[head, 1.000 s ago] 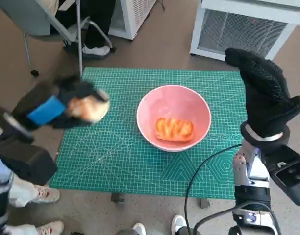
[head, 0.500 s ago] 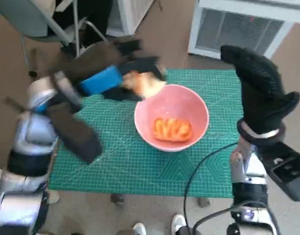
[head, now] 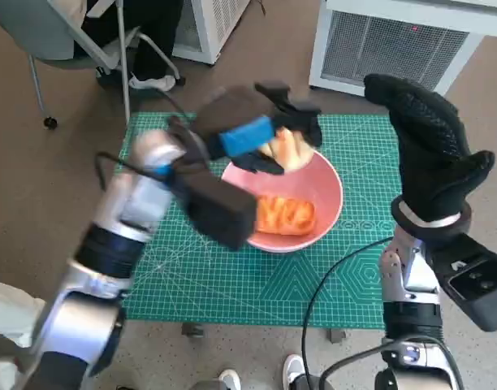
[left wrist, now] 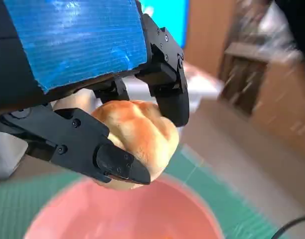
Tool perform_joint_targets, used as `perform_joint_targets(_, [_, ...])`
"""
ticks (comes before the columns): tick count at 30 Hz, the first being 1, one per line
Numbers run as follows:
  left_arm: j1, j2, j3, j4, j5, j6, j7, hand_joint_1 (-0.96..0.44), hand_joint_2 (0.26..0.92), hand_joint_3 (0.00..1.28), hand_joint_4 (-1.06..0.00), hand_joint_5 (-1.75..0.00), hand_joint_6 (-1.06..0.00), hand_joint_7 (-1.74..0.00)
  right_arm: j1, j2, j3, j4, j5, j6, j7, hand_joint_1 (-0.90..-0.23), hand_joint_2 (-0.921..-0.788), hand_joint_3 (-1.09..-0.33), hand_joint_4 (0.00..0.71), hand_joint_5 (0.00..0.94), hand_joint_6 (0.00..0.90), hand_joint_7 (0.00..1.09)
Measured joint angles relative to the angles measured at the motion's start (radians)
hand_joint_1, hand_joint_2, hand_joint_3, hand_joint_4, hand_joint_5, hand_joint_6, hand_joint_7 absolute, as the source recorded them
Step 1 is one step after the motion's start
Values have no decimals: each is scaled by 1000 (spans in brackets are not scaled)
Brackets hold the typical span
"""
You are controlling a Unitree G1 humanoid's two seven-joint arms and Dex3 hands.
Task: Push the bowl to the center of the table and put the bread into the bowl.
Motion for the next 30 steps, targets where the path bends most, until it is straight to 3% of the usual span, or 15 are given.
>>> perform_joint_targets(5, [2, -7, -38, 20, 27, 69, -60, -325, 861, 5, -178, -19, -321, -25, 1, -1, -2, 0, 8, 0, 5, -595, -921, -790, -1, 485, -1, 648])
perform_joint_targets(12, [6, -3, -59, 28, 51, 88, -67, -427, 866, 4, -89, -2, -279, -2, 6, 0, -4, -2, 11, 5, 8, -592, -921, -781, -1, 499, -1, 645])
perform_joint_targets(23, [104, 14, 14, -22, 40, 56, 113, -524, 914, 27, -84, -6, -273, -4, 9, 3, -5, -9, 11, 5, 8, -593, -921, -772, -1, 509, -1, 648])
perform_joint_targets(30, [197, 16, 128, -135, -63, 15, 199, -583, 920, 171, -133, -16, -301, -15, 8, 8, -7, -9, 11, 6, 8, -588, -921, -767, -1, 511, -1, 649])
